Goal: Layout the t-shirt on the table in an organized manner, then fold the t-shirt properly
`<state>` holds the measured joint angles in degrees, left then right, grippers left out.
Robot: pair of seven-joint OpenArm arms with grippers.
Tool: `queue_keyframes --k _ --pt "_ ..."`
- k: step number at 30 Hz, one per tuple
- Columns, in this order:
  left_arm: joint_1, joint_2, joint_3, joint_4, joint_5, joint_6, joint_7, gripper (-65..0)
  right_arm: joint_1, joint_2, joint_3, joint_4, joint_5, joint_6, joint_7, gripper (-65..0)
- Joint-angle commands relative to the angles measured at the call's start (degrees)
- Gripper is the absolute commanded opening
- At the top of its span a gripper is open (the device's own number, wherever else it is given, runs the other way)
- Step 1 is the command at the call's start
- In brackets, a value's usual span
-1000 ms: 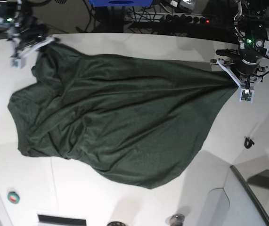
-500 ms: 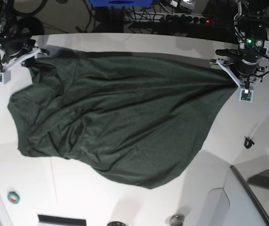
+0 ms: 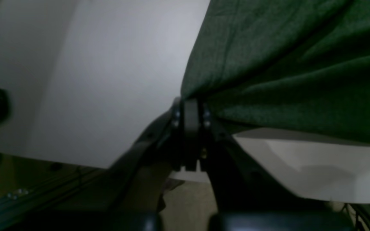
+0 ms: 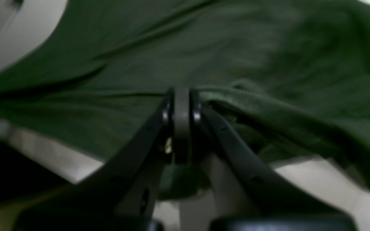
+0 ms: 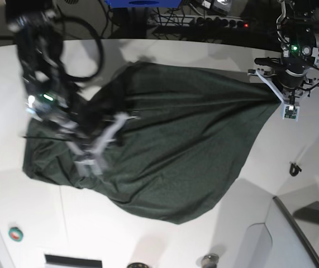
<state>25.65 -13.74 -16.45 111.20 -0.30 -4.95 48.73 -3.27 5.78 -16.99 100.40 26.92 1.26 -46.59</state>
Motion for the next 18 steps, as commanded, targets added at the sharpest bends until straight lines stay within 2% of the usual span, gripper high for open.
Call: queue_keyframes --k 1,3,5,7,9,13,18 --pt "-0.11 -0.64 -0.39 1.11 0.34 0.34 -0.77 -65.0 2.34 0.24 -1.69 -2.6 -0.24 -0.33 0.57 -62.6" --pt "-0.11 -0.64 -0.39 1.11 0.43 0.34 -0.77 -65.0 4.98 0.15 -4.94 -7.61 -0.06 -0.33 0.57 -58.4" --pt "0.5 -0.64 -0.39 1.11 0.51 0.34 -0.77 -65.0 4.54 0.42 -5.56 -7.17 0.03 -0.42 0.57 -50.3" --pt "0.86 -0.64 -0.39 1.11 0.51 0.34 -0.77 -65.0 1.47 0.68 -3.36 -2.51 -0.32 -0.42 0.65 -41.6" --pt "1.21 -0.64 -0.39 1.11 0.51 0.34 -0.77 -65.0 -2.4 1.82 0.42 2.15 -0.32 -0.42 0.92 -36.6" --pt "1.21 -0.64 -0.56 1.11 0.51 0.34 -0.77 -65.0 -8.91 2.7 9.13 4.44 -0.41 -0.42 0.92 -37.2" --pt "1.12 -0.64 -0.56 1.11 0.51 0.34 -0.77 -65.0 -6.62 3.14 14.75 -6.73 -0.41 0.11 0.92 -43.8"
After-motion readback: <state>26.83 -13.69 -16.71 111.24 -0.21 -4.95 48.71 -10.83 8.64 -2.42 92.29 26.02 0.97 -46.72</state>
